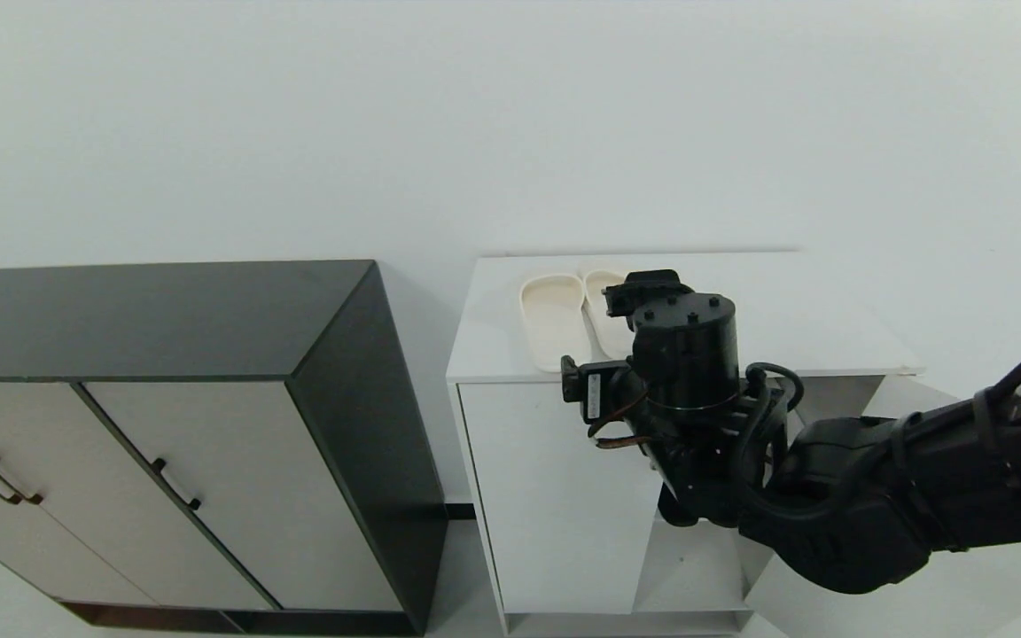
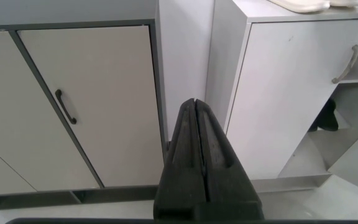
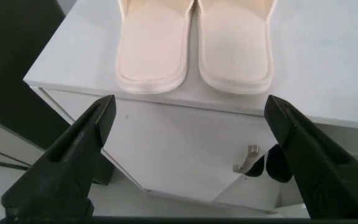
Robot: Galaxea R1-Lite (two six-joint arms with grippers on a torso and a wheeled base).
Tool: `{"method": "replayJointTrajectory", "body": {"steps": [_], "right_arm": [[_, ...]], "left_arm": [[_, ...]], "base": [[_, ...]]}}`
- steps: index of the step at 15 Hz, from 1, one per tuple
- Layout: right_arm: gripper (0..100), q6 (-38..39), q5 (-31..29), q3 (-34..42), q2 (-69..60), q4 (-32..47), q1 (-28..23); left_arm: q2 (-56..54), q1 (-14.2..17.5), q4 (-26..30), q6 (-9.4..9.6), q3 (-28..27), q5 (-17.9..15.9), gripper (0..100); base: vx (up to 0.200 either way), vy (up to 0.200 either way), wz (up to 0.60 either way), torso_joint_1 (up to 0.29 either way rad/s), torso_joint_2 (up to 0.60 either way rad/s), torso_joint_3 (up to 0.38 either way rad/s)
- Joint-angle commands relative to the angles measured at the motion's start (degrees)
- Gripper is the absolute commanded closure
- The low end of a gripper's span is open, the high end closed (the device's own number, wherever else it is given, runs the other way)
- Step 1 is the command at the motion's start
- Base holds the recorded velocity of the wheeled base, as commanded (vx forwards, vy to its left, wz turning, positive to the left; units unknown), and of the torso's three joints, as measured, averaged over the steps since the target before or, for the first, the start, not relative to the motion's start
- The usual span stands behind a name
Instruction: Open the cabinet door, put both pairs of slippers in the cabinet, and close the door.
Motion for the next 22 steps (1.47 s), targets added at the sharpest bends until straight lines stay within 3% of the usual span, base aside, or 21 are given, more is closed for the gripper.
{"method": "replayJointTrajectory", "body": {"steps": [1, 11, 22], "right_arm": [[0, 0.0, 0.3, 0.2, 0.3, 0.0, -0.1], [0, 0.0, 3.6, -1.5, 2.8, -0.2, -1.7], [0, -2.2, 8.1, -10.0, 10.5, -0.8, -5.1]], "left_arm": [[0.0, 0.0, 0.0, -0.01, 0.0, 0.0, 100], [0.0, 0.0, 0.0, 0.17, 0.0, 0.0, 100], [0.0, 0.0, 0.0, 0.08, 0.0, 0.0, 100]], "base": [[0.000, 0.000, 0.00, 0.000, 0.00, 0.000], [0.180, 0.000, 0.00, 0.003, 0.00, 0.002], [0.000, 0.000, 0.00, 0.000, 0.00, 0.000]]}}
